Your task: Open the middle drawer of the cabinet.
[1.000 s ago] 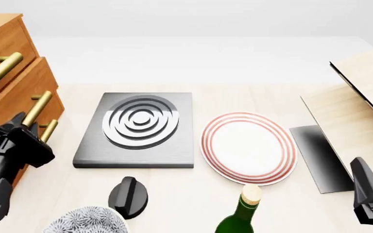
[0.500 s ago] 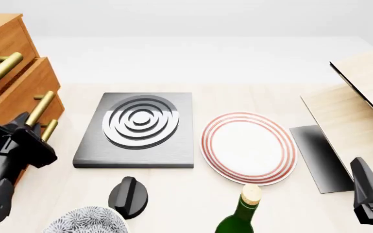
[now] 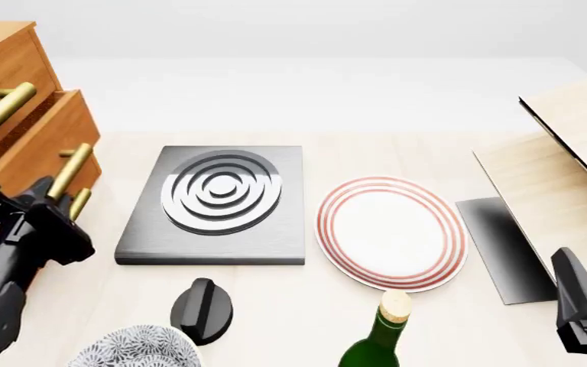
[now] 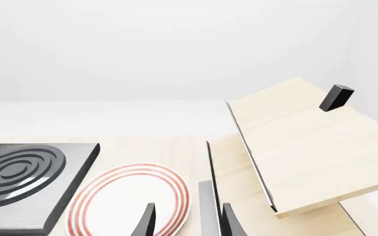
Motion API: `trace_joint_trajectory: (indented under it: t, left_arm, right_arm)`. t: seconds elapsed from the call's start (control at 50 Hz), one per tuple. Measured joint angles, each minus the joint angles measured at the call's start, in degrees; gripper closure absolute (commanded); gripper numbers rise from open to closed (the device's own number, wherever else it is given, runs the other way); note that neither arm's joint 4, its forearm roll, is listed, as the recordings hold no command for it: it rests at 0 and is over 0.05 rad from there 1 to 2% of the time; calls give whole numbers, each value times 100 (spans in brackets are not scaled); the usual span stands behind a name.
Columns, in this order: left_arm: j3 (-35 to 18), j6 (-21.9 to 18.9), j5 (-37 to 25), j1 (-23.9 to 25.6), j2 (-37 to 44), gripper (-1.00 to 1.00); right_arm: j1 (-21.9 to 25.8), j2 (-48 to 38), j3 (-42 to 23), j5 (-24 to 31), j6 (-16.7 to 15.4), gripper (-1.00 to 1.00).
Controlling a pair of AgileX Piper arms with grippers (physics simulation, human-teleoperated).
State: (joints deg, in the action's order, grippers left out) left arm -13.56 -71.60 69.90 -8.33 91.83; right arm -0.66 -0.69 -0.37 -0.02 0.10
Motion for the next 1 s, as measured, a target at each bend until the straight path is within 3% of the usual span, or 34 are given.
trace_joint_trajectory:
  t: [1.0]
  left_arm:
    - [34, -177, 0, 368, -58, 100]
  right_arm:
    - [0, 0, 0, 0, 0, -100]
